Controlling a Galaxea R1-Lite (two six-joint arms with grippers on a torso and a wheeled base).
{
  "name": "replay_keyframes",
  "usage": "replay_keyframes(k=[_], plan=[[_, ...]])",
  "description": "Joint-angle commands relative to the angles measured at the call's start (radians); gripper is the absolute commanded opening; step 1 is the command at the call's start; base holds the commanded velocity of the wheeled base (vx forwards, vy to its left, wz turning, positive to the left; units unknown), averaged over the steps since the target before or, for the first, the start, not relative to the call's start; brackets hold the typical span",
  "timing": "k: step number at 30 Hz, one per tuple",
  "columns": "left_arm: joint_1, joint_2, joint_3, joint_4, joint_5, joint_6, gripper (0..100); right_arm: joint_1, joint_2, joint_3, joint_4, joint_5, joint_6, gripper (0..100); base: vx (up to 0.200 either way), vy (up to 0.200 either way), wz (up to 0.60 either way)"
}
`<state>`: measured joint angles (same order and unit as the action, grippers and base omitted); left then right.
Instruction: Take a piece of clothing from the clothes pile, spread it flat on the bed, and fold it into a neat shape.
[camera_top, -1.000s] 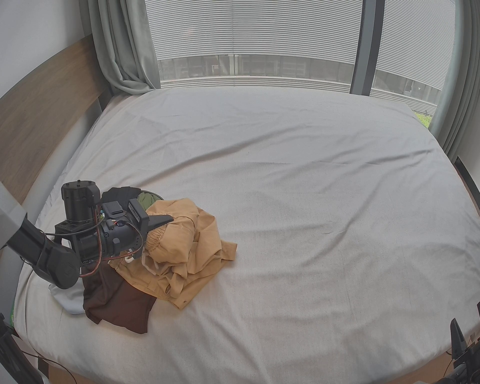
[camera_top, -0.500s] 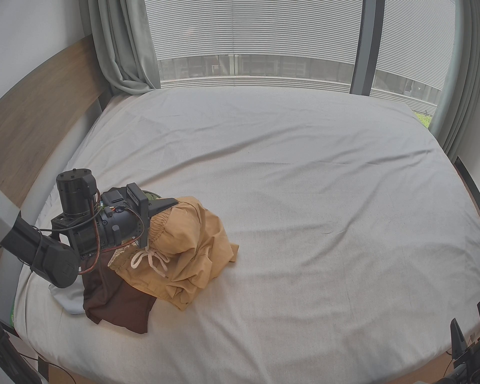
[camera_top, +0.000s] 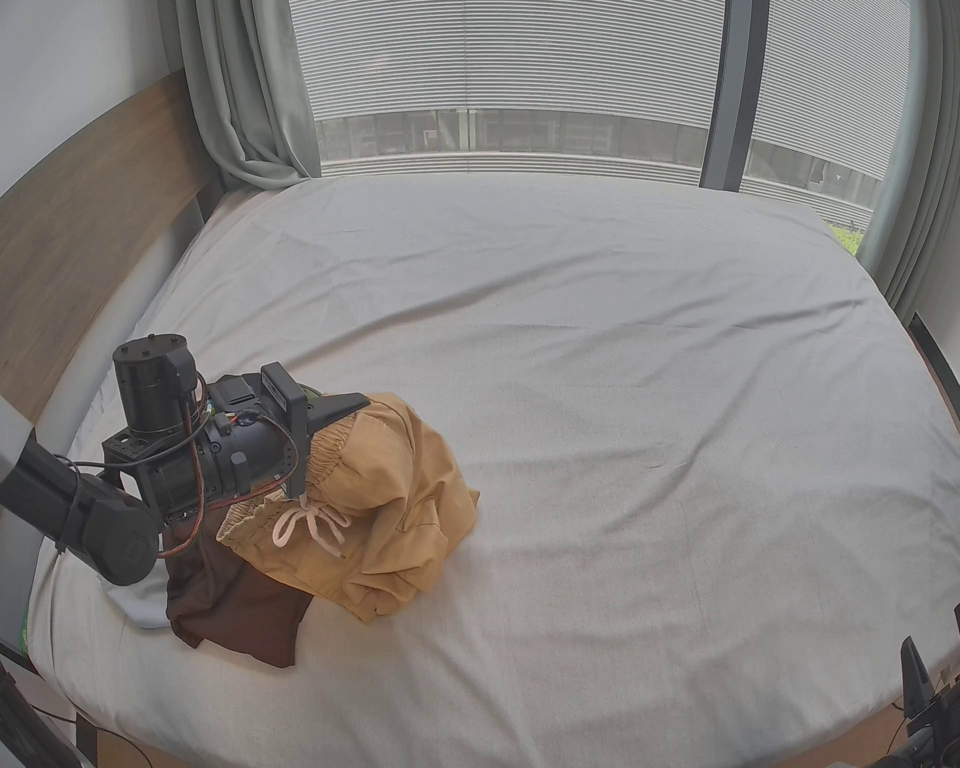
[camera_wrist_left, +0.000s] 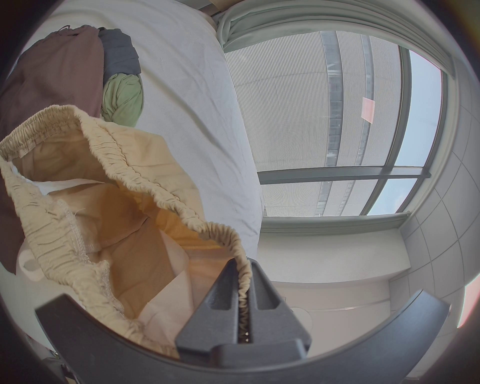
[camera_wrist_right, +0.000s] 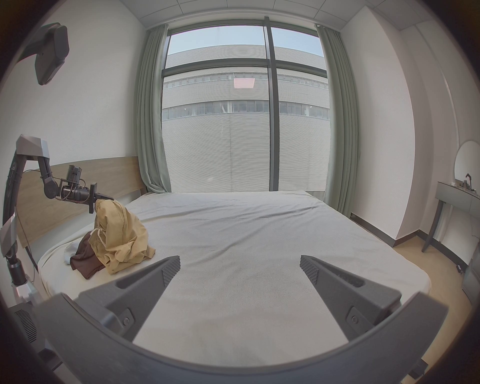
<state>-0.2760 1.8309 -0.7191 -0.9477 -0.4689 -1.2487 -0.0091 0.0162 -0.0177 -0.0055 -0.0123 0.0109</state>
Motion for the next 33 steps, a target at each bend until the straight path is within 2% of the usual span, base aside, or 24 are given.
replay_keyframes(k=[1, 9, 12, 18, 24, 30, 33], plan=[[-0.003, -0.021, 0.015, -0.019, -0.008, -0.001, 0, 0.000, -0.009, 0.018, -0.001, 0.000, 0.000, 100, 0.000, 0.000, 0.00], [-0.023, -0.027, 0.063, -0.095, -0.036, -0.001, 0, 0.001, -0.009, 0.018, -0.001, 0.000, 0.000, 100, 0.000, 0.000, 0.00], [-0.046, -0.027, 0.089, -0.168, -0.037, -0.008, 0, 0.001, -0.009, 0.018, -0.001, 0.000, 0.000, 100, 0.000, 0.000, 0.00], [-0.126, -0.025, 0.081, -0.257, -0.053, -0.112, 0, 0.001, -0.009, 0.018, -0.001, 0.000, 0.000, 100, 0.000, 0.000, 0.00], [-0.216, 0.011, 0.066, -0.396, -0.043, -0.132, 0, 0.001, -0.009, 0.018, -0.001, 0.000, 0.000, 100, 0.000, 0.000, 0.00], [-0.232, 0.033, -0.003, -0.393, -0.031, -0.161, 0, 0.001, -0.009, 0.018, -0.001, 0.000, 0.000, 100, 0.000, 0.000, 0.00], [-0.239, 0.028, -0.045, -0.396, -0.027, -0.245, 0, 0.001, -0.009, 0.018, -0.001, 0.000, 0.000, 100, 0.000, 0.000, 0.00]])
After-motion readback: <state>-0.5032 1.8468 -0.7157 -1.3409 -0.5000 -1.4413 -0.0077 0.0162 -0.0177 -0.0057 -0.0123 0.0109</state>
